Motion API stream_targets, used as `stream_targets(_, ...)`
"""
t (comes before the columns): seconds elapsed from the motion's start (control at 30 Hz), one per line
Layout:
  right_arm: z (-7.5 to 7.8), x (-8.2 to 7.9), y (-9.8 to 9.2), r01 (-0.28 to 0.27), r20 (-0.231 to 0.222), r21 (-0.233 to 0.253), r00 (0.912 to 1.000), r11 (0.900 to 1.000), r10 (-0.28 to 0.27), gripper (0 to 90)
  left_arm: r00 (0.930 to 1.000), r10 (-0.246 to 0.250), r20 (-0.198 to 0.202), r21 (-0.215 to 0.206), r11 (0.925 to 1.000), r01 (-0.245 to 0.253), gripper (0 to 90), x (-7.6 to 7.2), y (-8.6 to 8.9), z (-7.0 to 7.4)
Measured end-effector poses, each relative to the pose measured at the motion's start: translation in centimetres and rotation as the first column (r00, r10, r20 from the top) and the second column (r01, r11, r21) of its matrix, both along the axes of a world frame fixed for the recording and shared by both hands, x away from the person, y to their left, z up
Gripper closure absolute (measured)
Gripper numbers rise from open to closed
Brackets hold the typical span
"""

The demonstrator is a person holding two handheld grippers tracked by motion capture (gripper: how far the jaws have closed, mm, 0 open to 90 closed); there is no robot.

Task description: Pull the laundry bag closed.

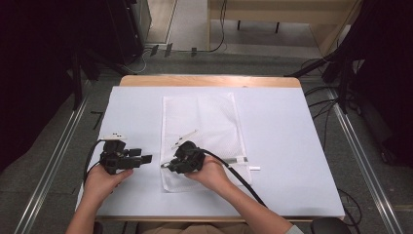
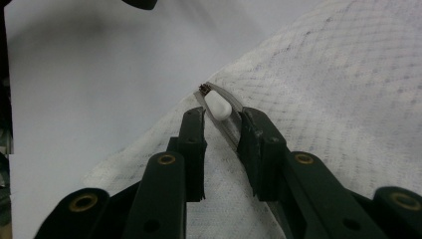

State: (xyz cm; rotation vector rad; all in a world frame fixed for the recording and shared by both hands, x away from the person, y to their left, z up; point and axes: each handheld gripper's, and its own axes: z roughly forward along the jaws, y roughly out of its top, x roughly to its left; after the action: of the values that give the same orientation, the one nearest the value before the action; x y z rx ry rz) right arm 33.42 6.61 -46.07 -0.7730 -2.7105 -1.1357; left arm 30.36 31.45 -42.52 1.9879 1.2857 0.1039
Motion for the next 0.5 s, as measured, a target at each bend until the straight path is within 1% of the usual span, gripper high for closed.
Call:
stream_targets(0.17, -0.1, 0.1, 0.4, -0.004, -0.001, 0.0, 1.0, 1.0, 0.004, 73.3, 1.0, 0.003, -0.001, -0.002, 1.0, -0.003, 37.3, 0.0, 0.0, 0.0)
stream_targets(0.23, -0.1, 0.0, 0.7, -0.014, 0.002, 0.002, 0.9999, 1.0, 0.014, 73.9, 1.0, -0.001, 0.001, 0.003, 1.0, 0.001, 37.3, -0.1, 0.0, 0.0)
stream_targets(0.3, -0.1, -0.2, 1.1, -0.019, 0.002, -0.001, 0.9998, 1.0, 0.019, 74.9, 1.0, 0.003, 0.002, -0.001, 1.0, -0.003, 37.3, -0.1, 0.1, 0.0)
stream_targets(0.37, -0.2, -0.2, 1.4, -0.027, 0.019, 0.002, 0.9995, 1.0, 0.027, 76.3, 1.0, 0.008, 0.001, -0.009, 0.9999, -0.008, 37.2, -0.1, 0.2, 0.0)
stream_targets(0.4, -0.2, -0.2, 1.4, -0.027, 0.019, 0.002, 0.9995, 1.0, 0.027, 76.3, 1.0, 0.01, 0.001, -0.006, 0.9999, -0.01, 37.2, -0.1, 0.2, 0.0)
stream_targets(0.47, -0.2, -0.2, 1.7, -0.025, 0.014, 0.004, 0.9996, 1.0, 0.025, 76.8, 0.9998, 0.02, -0.006, -0.017, 0.9997, -0.02, 37.2, -0.1, 0.4, 0.1)
stream_targets(0.5, -0.2, -0.1, 1.8, -0.025, 0.014, 0.008, 0.9996, 1.0, 0.025, 77.2, 0.9999, 0.017, 0.001, -0.015, 0.9997, -0.017, 37.4, -0.1, 0.5, 0.1)
